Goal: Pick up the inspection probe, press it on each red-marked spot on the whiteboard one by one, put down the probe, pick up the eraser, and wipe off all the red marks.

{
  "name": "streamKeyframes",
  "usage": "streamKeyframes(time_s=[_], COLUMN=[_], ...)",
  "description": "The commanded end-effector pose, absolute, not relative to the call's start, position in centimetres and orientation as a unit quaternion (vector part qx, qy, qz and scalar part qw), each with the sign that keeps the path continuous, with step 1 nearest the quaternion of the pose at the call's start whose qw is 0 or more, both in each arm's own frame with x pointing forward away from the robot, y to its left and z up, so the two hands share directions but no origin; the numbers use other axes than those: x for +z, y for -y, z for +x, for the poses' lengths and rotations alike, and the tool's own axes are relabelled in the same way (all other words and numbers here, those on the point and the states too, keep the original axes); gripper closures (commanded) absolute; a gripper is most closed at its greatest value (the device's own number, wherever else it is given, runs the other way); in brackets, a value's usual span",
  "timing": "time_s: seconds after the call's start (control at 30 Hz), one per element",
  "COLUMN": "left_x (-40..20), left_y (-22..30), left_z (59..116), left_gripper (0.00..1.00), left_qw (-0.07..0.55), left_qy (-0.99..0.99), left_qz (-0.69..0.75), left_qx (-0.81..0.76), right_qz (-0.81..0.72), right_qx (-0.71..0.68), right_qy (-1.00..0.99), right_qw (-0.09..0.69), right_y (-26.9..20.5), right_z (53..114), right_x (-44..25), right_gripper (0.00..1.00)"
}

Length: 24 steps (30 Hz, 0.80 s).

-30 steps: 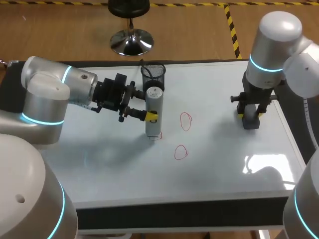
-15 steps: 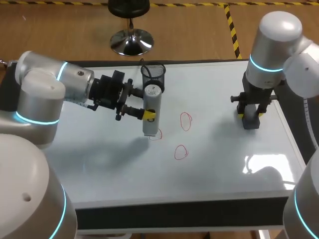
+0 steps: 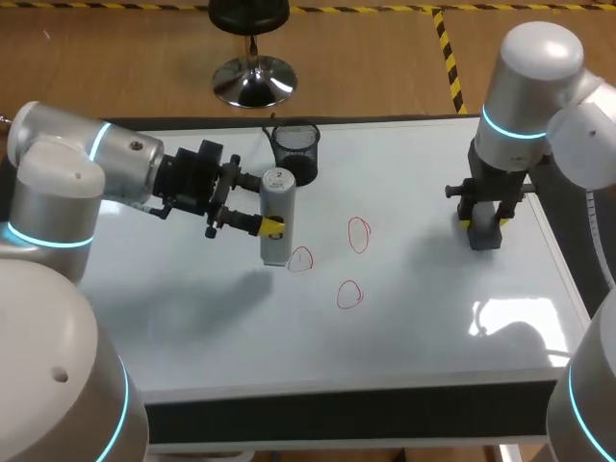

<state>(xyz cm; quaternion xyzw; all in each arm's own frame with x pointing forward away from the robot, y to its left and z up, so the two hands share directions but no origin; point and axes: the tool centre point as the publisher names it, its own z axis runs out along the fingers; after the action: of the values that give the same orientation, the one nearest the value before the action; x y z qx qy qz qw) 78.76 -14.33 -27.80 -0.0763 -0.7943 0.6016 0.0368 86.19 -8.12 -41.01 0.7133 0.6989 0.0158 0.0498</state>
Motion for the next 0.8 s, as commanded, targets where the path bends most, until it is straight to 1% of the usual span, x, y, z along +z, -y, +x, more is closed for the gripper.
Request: streamKeyframes(time_s=[0.03, 0.8], left_x=[-27.2, -27.0], left_y=[12.7, 7.6], left_z=[78.3, 77.6], left_gripper=[1.0, 1.0], left_qw=[0.032, 0.008], left_qy=[0.796, 0.796], left_qz=[-0.074, -0.057], left_qx=[0.6, 0.603], right_qz=[0.713, 0.713], right_qx=[0.016, 0.016], right_qy=[-0.699, -0.699], right_qw=[0.049, 0.049], right_y=[8.2, 8.2], right_z=[86.2, 86.2], right_x=[-40.9, -40.9], right_gripper=[1.0, 1.0])
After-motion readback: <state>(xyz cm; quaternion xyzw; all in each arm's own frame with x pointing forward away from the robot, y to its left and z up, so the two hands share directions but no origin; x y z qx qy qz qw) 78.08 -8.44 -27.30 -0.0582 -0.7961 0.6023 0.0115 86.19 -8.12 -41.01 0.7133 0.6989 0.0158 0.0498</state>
